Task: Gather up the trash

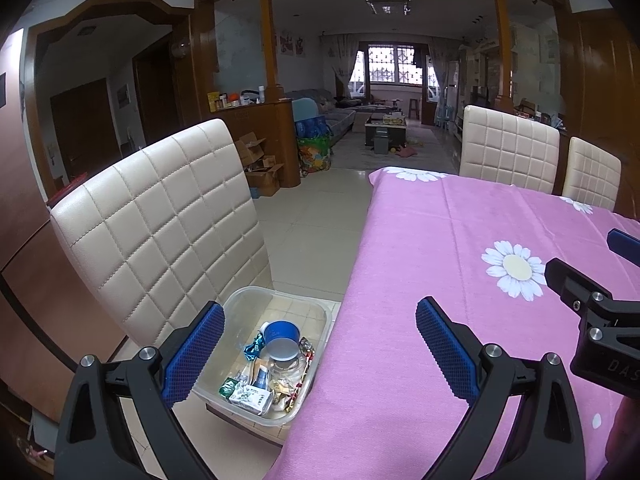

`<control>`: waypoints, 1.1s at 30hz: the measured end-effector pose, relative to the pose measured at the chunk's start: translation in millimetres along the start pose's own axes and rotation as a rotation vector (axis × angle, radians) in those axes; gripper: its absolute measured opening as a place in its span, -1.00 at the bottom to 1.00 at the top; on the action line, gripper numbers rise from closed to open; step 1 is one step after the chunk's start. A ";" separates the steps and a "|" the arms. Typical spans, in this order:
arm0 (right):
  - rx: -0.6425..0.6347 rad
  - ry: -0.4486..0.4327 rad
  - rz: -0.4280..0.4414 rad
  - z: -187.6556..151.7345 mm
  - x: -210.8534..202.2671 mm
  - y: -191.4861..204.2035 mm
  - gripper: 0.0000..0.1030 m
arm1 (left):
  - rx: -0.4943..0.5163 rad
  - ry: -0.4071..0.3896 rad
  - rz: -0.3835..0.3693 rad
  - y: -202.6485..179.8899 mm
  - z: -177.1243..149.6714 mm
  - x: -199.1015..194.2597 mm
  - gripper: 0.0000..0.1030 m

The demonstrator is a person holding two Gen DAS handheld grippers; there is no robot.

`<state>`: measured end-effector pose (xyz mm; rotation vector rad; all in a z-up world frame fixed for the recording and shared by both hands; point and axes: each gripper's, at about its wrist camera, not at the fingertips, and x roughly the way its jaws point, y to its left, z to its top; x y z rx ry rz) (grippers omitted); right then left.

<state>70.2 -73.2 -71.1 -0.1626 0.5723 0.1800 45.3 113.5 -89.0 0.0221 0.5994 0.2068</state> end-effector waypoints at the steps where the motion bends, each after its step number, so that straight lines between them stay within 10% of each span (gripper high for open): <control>1: 0.001 0.001 -0.002 0.0 0.3 0.1 0.93 | 0.002 -0.001 -0.001 -1.4 0.0 0.0 0.83; 33: 0.009 0.014 -0.002 -2.8 1.4 -4.2 0.93 | 0.033 0.001 -0.024 -12.8 -1.8 -4.6 0.83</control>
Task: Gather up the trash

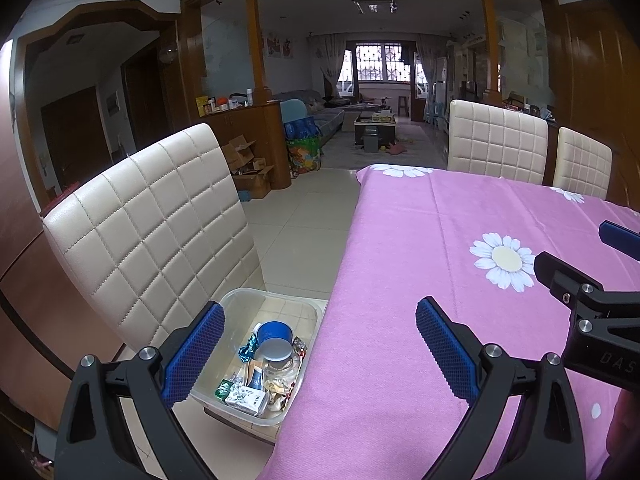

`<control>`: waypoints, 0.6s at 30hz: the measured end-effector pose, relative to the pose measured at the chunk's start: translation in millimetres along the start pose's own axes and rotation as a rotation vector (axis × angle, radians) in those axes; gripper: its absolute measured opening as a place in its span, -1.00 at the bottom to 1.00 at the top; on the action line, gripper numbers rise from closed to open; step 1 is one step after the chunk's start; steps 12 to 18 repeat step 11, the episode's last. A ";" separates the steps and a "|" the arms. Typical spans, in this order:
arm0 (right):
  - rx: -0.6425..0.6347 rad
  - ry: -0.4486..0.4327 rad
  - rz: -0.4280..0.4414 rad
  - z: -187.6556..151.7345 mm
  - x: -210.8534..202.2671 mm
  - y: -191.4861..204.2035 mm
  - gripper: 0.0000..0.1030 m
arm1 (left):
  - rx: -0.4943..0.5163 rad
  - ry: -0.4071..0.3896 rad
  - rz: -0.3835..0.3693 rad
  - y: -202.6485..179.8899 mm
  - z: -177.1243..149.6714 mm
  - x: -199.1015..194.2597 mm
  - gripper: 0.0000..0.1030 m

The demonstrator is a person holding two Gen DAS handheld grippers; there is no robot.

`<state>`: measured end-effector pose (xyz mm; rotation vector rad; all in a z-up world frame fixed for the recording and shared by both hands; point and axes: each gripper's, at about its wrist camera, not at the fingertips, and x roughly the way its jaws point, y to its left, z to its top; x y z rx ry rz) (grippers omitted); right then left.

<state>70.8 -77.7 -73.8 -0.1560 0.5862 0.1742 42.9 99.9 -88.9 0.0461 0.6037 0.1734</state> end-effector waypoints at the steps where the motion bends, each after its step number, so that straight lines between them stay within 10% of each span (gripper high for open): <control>1: 0.000 -0.001 0.000 0.1 0.0 0.0 0.93 | 0.001 0.001 -0.001 0.0 0.3 -0.1 0.83; 18: -0.001 -0.001 0.000 0.0 0.0 -0.7 0.93 | 0.001 0.011 -0.004 -0.9 -0.3 0.2 0.83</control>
